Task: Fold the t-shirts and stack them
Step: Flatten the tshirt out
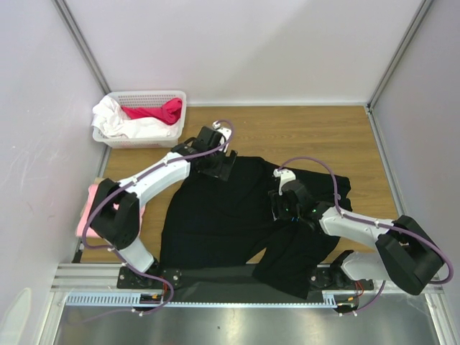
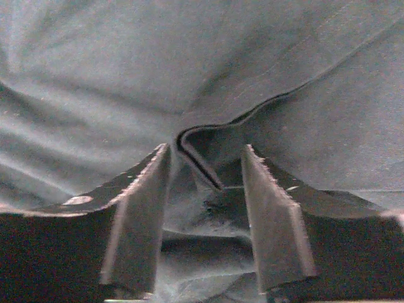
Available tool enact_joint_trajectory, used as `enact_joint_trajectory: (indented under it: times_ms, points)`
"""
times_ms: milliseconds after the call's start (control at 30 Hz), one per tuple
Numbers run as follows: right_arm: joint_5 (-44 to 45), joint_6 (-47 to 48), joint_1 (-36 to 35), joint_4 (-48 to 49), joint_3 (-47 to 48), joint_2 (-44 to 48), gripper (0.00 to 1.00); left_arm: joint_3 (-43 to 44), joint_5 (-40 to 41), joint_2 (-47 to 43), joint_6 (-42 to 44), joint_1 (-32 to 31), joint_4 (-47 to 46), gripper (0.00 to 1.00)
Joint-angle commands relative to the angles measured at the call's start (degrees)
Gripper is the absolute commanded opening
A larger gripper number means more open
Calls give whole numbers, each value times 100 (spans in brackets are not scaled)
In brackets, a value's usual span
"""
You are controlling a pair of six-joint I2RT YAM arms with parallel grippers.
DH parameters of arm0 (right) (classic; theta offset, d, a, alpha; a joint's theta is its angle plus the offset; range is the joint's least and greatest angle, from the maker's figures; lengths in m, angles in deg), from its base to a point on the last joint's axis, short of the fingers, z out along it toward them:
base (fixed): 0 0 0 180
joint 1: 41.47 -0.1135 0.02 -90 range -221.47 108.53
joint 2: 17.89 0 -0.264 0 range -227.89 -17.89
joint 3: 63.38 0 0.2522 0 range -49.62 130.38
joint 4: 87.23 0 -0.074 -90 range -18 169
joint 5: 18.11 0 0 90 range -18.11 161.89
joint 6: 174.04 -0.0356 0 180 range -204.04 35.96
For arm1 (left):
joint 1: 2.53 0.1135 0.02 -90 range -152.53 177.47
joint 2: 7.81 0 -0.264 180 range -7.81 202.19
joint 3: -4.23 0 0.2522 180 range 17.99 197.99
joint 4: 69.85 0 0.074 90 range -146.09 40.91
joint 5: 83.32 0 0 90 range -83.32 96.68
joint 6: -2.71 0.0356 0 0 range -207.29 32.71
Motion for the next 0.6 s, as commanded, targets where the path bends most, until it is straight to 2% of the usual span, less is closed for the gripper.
enact_joint_trajectory:
  times_ms: [0, 33, 67, 100, 233, 300, 433, 567]
  points:
    - [493, 26, -55, 55, 319, -118, 52, -90, 143, -370, 70, 100, -172, 91]
    - [572, 35, -64, 37, 345, -136, 48, -108, 170, -388, 70, 126, -181, 91]
    - [590, 17, -55, 37, 363, -145, 32, -143, 205, -414, 52, 161, -198, 91]
    - [608, 26, -64, 46, 372, -136, 25, -169, 249, -432, -35, 188, -207, 91]
    - [730, -97, -73, 116, 486, 100, 13, -266, 433, -441, -527, 477, -190, 92]
    - [775, -141, -73, 98, 538, 180, 2, -328, 608, -397, -782, 671, -207, 92]
    - [827, -229, -64, -33, 705, 154, 0, -363, 645, -239, -1335, 1022, -128, 92]
    - [757, -334, -3, -95, 820, 31, 0, -897, 302, -379, -1976, 1321, -742, 91]
